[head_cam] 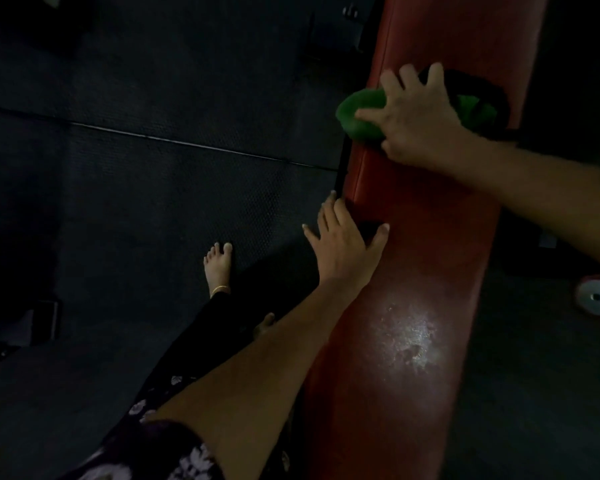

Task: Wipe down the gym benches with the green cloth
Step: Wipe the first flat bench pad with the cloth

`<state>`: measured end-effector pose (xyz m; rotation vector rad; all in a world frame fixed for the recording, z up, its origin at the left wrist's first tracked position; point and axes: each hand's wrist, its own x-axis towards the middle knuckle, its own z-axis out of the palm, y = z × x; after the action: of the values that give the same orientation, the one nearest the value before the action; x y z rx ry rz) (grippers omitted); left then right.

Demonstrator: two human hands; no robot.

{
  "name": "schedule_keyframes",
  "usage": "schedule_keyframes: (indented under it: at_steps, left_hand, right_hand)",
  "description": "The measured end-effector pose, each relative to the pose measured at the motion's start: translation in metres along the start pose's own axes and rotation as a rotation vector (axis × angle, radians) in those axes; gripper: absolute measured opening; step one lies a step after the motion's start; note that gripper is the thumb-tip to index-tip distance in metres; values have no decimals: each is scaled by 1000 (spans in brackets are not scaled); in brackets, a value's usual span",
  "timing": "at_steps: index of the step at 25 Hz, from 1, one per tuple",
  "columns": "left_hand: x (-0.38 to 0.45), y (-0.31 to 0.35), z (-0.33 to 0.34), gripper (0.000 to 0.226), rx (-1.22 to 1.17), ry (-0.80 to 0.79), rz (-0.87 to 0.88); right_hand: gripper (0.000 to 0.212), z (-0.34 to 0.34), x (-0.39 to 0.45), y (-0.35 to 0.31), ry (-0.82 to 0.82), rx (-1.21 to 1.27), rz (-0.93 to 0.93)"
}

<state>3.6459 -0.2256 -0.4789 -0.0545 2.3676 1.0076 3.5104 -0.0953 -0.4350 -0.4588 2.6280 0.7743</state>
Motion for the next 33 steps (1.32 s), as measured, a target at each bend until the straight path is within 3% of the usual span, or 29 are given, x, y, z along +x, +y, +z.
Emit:
schedule_keyframes:
  at_steps: [3, 8, 13, 15, 19, 23, 27, 33]
  left_hand:
    - [36, 24, -11, 101, -47, 59, -42]
    - [91, 57, -8, 103, -92, 1, 52]
    - [93, 47, -3, 100, -99, 32, 67]
    - [93, 50, -5, 99, -66, 24, 93]
    - [97, 50, -5, 97, -52, 4, 120]
    - [98, 46, -6, 97, -55, -24, 95]
    - [100, 50, -9, 97, -49, -2, 89]
    - [99, 51, -8, 99, -115, -38, 43]
  right_hand:
    - [64, -2, 3, 17, 46, -45, -151]
    - [60, 3, 44, 51, 52, 135, 139]
    - [62, 5, 28, 48, 58, -52, -158]
    - [62, 7, 54, 70, 86, -33, -63]
    - [59, 10, 89, 90, 41, 232, 172]
    - [63, 13, 58, 74, 30, 290, -11]
    - [67, 11, 81, 108, 33, 143, -159]
    - [58, 15, 134, 133, 40, 292, 140]
